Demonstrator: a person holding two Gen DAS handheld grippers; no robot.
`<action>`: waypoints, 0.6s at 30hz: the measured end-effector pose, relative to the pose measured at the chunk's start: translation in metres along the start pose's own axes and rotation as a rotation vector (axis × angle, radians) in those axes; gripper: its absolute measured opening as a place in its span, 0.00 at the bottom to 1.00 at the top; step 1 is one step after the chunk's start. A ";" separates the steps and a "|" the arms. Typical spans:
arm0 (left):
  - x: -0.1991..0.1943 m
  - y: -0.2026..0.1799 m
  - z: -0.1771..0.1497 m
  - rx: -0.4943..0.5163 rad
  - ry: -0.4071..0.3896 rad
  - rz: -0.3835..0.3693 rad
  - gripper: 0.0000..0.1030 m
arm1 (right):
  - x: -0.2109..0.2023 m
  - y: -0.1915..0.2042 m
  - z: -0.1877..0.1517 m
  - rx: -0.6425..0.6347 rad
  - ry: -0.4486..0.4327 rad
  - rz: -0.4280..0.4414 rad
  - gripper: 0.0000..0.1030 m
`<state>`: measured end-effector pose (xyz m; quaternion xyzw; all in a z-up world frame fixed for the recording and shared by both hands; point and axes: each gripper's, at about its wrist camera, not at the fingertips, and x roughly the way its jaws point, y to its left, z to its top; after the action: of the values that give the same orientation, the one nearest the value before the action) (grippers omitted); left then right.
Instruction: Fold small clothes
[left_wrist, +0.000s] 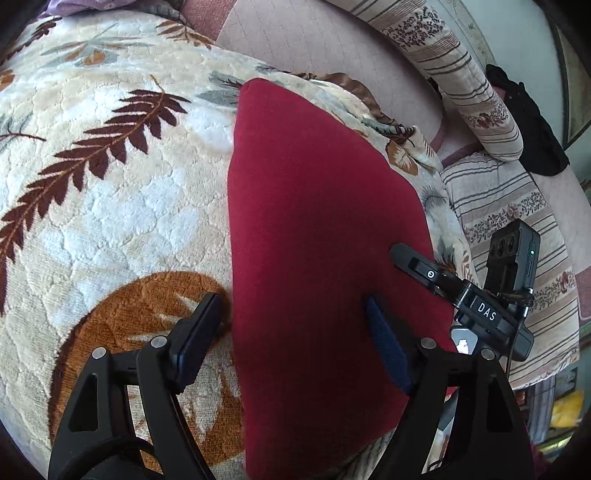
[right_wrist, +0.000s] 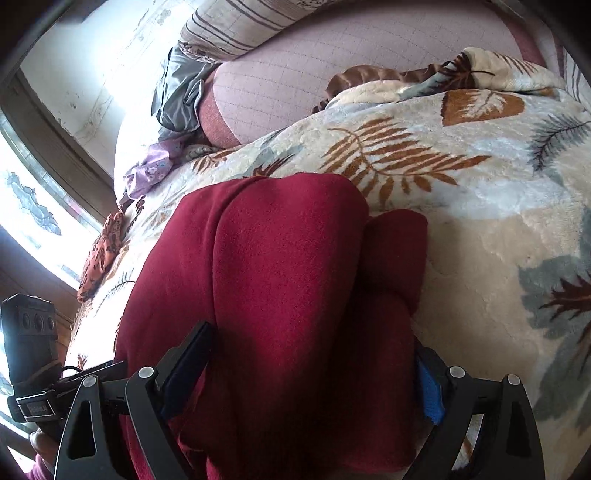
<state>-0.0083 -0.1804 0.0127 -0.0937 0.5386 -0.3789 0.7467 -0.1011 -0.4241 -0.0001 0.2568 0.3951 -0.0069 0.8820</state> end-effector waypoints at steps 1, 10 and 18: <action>0.002 0.000 0.000 -0.005 -0.014 -0.003 0.79 | 0.001 0.002 0.000 -0.004 -0.008 -0.005 0.82; 0.002 -0.023 -0.008 0.055 -0.078 0.088 0.52 | -0.015 0.022 0.000 -0.041 -0.038 -0.029 0.38; -0.045 -0.029 -0.030 0.067 -0.061 0.046 0.43 | -0.050 0.043 -0.007 -0.020 -0.044 0.029 0.30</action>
<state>-0.0540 -0.1628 0.0492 -0.0679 0.5045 -0.3765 0.7740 -0.1310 -0.3929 0.0505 0.2532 0.3718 0.0041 0.8931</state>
